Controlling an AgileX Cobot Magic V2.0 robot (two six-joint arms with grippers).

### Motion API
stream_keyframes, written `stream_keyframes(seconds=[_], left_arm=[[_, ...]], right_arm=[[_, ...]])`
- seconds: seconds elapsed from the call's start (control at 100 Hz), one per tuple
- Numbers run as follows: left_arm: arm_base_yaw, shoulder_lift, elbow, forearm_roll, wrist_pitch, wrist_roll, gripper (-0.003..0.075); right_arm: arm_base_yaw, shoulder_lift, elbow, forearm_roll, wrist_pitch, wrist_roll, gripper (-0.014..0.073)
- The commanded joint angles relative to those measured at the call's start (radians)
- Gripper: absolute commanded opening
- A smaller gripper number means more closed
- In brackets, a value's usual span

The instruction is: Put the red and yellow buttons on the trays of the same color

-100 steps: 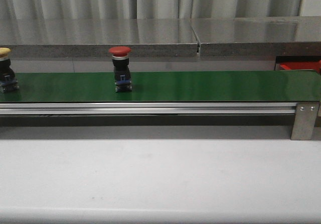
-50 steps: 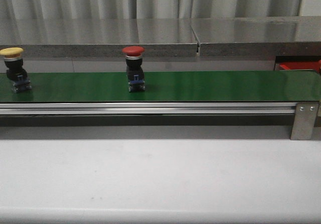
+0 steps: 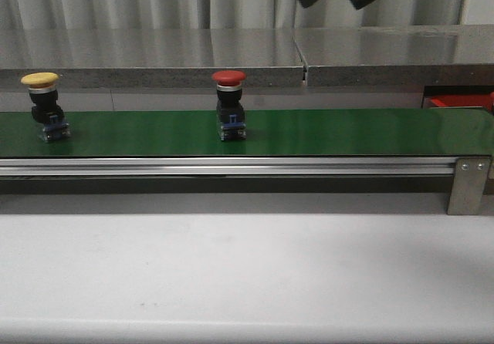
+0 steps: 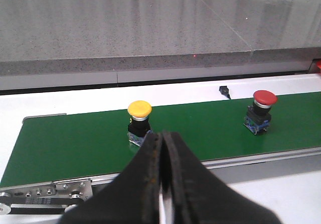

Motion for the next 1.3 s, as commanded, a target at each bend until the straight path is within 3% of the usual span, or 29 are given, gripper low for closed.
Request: stream_keyframes(seconds=[0.0,0.36,0.98,1.05,1.22,1.29], left_arm=[[-0.007,0.005,-0.024,-0.029,-0.068,-0.002,-0.0020],[-0.007,0.005,-0.024,-0.029,-0.068,-0.002,-0.0020],[-0.007,0.005,-0.024,-0.029,-0.068,-0.002,-0.0020],[-0.007,0.005,-0.024,-0.029,-0.068,-0.002,-0.0020],[-0.007,0.005,-0.024,-0.029,-0.068,-0.002,-0.0020],[-0.007,0.005,-0.024,-0.029,-0.068,-0.002,-0.0020]], right_arm=[[0.023,0.013,-0.070,0.017,-0.020,-0.010,0.0605],[0.056,0.177,-0.144,0.011,-0.123,-0.012,0.0605],[0.054,0.283,-0.145,0.010,-0.276,-0.012,0.0598],[0.054,0.295,-0.145,0.010,-0.275,-0.012,0.0531],[0.054,0.305,-0.143,0.010,-0.281,-0.012,0.0158],[0.054,0.303,-0.143,0.010,-0.304,-0.012,0.0071]])
